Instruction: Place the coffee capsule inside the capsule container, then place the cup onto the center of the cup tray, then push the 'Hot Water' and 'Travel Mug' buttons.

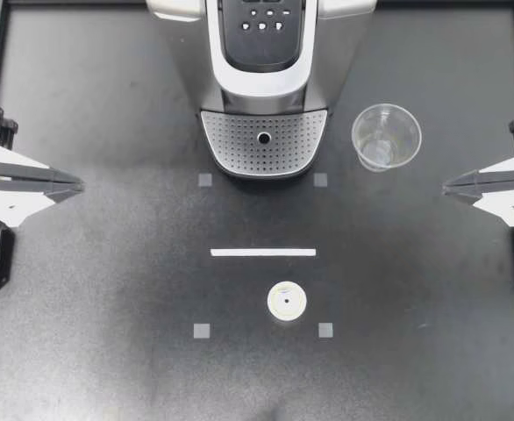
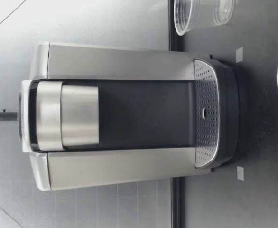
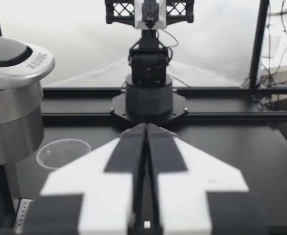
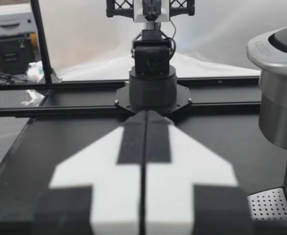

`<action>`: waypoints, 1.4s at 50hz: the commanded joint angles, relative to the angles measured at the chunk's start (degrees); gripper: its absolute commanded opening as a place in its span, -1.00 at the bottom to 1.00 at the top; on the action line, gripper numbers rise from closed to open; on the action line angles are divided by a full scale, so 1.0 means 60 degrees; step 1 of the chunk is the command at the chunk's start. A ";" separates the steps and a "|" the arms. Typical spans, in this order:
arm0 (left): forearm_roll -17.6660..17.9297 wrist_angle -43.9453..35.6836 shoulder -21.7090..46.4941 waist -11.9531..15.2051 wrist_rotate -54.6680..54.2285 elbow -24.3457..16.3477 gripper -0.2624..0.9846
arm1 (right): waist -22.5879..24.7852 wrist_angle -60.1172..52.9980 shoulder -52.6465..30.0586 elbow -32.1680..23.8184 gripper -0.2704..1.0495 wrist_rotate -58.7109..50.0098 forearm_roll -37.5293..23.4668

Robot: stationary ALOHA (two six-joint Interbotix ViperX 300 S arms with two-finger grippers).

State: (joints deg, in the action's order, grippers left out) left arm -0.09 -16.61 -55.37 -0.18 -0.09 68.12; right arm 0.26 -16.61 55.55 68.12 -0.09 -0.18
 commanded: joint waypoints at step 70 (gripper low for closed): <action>-0.0015 0.3252 0.9331 -0.1304 -0.0352 -0.4673 -0.03 | 0.1216 0.0938 -0.6562 -0.1963 -0.59 -0.1509 0.0000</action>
State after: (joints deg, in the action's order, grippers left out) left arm -0.09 3.08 0.70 -7.12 -2.46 41.92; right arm 6.50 -10.72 16.79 57.92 -9.05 -0.09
